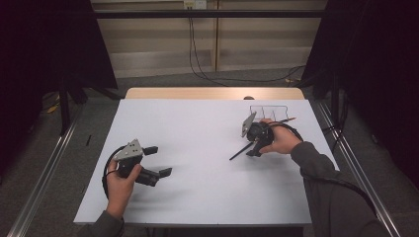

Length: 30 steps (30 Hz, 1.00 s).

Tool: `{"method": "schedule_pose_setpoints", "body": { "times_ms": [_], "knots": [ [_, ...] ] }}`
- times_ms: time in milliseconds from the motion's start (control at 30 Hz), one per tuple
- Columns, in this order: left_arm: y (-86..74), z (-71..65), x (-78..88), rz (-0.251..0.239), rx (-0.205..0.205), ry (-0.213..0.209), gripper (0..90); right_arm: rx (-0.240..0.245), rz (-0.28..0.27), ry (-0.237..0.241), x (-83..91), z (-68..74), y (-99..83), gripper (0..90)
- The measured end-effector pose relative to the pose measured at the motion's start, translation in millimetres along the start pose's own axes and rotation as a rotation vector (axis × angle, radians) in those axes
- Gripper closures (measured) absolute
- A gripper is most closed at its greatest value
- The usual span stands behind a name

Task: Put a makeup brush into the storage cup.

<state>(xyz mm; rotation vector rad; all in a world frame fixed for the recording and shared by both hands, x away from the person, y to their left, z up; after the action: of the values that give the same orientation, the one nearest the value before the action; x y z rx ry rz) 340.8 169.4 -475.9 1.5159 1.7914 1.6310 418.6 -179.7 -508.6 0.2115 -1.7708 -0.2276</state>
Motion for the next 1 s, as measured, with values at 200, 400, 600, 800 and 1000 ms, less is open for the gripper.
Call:
{"method": "schedule_pose_setpoints", "body": {
  "times_ms": [200, 400, 600, 800, 1000],
  "knots": [
    [-0.6, 1.0, 1.4, 0.009, -0.010, 0.007, 1.4, 0.000, -0.003, 0.003, -2.2, -1.0, 1.4, 40.5],
    [-0.6, -0.1, 0.6, 0.007, -0.008, 0.004, 1.4, -0.049, -0.033, 0.055, -1.5, 2.0, -1.5, 53.6],
    [-0.3, -1.1, -0.4, 0.011, -0.011, 0.001, 1.4, -0.089, -0.054, 0.127, 0.3, 9.8, -0.9, 81.9],
    [-0.4, -1.9, -1.2, 0.011, -0.012, -0.004, 1.5, -0.096, -0.036, 0.123, 1.1, 12.9, 0.3, 83.7],
    [-0.4, -1.9, -0.7, 0.014, -0.014, 0.001, 1.5, -0.122, -0.027, 0.117, 3.9, 15.7, -2.4, 78.0]
  ]
}}
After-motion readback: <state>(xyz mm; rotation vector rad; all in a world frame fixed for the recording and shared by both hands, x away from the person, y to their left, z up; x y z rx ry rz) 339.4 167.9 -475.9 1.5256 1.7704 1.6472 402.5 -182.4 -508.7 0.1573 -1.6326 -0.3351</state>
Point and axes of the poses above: each handheld gripper's, and its own axes: x roughly backward along the jaws, y roughly out of its top, z roughly to its left, the point moved 6 cm from there along -x, roughly forward along the jaws, and after that the axes turned 13 degrees about x, right-handed, at the moved point
